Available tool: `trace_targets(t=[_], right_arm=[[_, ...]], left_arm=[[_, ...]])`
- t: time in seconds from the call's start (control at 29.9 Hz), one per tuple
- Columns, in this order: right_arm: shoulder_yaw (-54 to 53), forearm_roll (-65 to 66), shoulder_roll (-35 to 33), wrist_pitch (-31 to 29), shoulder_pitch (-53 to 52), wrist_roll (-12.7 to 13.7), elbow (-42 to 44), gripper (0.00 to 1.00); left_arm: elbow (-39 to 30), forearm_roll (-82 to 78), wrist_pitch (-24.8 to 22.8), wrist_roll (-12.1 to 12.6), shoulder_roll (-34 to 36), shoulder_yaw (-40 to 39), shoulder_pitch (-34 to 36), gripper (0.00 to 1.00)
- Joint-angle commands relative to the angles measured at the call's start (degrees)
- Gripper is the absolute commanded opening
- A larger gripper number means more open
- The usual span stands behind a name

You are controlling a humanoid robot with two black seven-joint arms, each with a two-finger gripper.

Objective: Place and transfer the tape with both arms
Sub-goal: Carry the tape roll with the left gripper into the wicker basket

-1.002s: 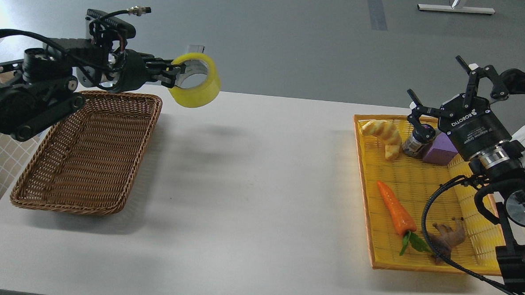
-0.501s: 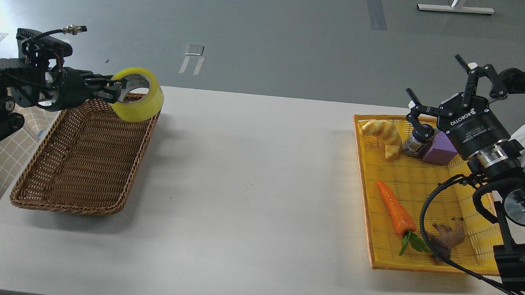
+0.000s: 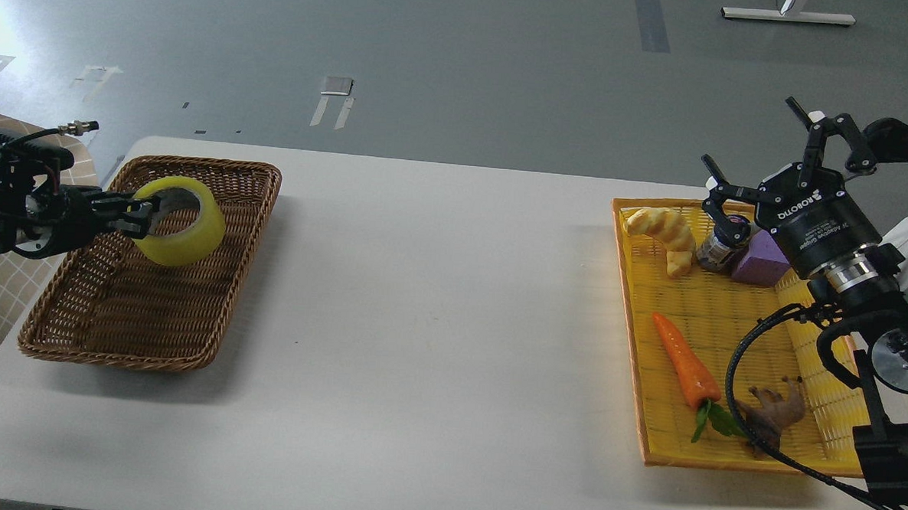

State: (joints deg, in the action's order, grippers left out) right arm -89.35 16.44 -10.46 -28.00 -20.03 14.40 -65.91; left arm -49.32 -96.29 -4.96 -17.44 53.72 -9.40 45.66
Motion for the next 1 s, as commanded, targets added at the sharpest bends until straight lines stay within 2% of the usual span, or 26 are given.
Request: trace_targets(t=[0.0,0.37,0.97], right_arm=[[0.05,0.00,0.09,0.00,-0.01,0.01,0.00,1.00],[0.05,0.00,0.09,0.00,-0.01,0.01,-0.01,1.00],[0.05,0.00,0.09,0.00,0.35,0.01,0.00,1.00]], left_arm=[[0.63,0.14,1.09,-0.05,0.07,0.00,-1.36,0.00],[3.70,1.45,3.29,-0.05,-0.90,0.00,-4.97,0.00],[3.70,1.81,3.38,-0.76,-2.48,0.00,-5.23,0.00]])
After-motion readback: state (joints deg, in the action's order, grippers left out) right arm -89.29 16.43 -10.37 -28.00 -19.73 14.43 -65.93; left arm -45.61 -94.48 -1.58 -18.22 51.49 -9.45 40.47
